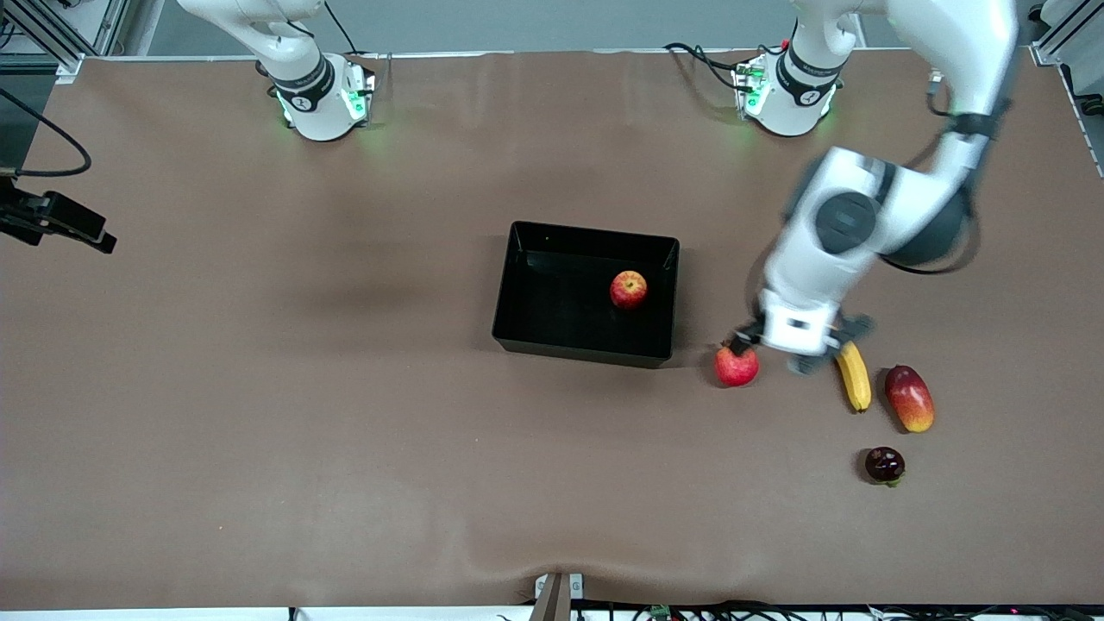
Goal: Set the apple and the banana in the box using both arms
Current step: 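Lower the apple into the tray and open the left gripper, then move the left gripper down onto the yellow banana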
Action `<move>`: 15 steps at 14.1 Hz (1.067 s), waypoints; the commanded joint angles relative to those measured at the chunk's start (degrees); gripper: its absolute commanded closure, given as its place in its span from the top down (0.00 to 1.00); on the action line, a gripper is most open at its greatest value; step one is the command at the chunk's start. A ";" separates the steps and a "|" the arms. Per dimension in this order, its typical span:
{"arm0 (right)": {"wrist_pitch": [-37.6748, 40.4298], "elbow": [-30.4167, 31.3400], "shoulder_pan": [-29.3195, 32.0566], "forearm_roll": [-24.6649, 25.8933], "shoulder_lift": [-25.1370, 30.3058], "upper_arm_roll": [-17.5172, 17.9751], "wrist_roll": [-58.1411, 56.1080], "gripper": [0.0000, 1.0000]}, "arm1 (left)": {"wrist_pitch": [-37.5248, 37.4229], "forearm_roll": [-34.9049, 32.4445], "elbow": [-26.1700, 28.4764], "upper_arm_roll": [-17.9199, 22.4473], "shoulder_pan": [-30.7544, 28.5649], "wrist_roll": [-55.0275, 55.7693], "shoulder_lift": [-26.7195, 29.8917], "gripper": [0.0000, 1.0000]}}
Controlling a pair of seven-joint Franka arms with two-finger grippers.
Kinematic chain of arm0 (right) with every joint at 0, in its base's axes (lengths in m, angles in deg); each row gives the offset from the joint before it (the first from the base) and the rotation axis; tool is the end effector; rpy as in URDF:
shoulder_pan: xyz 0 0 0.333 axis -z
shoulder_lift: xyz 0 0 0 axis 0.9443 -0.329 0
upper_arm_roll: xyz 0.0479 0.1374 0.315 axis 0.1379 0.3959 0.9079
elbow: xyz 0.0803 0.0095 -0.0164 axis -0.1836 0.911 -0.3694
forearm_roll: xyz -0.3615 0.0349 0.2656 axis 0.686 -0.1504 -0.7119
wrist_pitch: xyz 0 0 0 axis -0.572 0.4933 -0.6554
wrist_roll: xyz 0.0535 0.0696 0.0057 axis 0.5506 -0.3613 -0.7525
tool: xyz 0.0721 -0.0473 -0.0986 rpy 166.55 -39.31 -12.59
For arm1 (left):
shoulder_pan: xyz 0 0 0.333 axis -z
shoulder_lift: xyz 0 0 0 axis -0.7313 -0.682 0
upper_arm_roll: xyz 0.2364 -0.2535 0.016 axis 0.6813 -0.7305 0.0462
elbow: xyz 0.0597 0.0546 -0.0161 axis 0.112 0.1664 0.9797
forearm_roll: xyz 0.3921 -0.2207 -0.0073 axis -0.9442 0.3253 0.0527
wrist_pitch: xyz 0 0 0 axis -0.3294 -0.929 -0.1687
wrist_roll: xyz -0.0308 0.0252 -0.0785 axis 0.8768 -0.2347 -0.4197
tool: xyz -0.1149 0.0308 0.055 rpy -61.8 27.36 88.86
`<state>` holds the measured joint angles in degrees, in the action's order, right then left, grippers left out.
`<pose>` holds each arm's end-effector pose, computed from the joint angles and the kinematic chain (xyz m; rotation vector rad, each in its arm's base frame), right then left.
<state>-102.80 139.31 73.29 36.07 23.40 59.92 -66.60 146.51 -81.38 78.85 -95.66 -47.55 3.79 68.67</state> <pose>0.6167 -0.0439 0.6416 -3.1180 0.1686 0.0037 0.6587 -0.1716 0.3169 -2.9616 -0.7958 -0.0575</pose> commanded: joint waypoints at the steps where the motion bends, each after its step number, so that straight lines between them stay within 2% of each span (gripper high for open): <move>1: 1.81 -1.12 0.93 -1.15 0.06 0.79 -1.70 1.00 | -0.10 0.77 1.23 -0.74 -6.28 -7.02 -2.48 1.00; 4: 3.57 -1.12 0.14 -1.15 -0.02 1.14 -1.09 1.00 | 3.49 0.16 2.20 -0.66 -11.47 -8.36 -7.58 1.00; 10: 4.62 -0.94 -0.21 -0.80 -0.11 1.06 -1.97 1.00 | 9.56 -2.47 2.29 -0.39 -17.20 -13.81 -14.79 1.00; 11: 4.63 -0.94 -0.21 -0.45 -0.11 1.06 -1.88 1.00 | 9.65 -3.18 2.29 -0.39 -17.20 -13.81 -15.32 0.90; 12: 4.63 -1.12 -0.13 -0.27 -0.11 0.97 -1.97 1.00 | 9.65 -3.54 2.29 -0.39 -17.11 -13.81 -15.41 0.69; 14: 4.80 -1.03 -0.13 -0.27 -0.11 0.97 -2.06 1.00 | 9.65 -3.63 2.21 -0.48 -17.02 -13.90 -15.42 0.07; 15: 5.24 -1.03 -0.30 -0.27 -0.11 0.97 -1.97 1.00 | 9.65 -3.63 2.29 -0.48 -16.94 -14.16 -15.15 0.00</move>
<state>-98.73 138.96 72.82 35.91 23.38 60.83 -67.89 155.95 -83.68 81.03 -95.86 -64.55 -9.83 52.82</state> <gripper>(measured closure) 0.000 0.401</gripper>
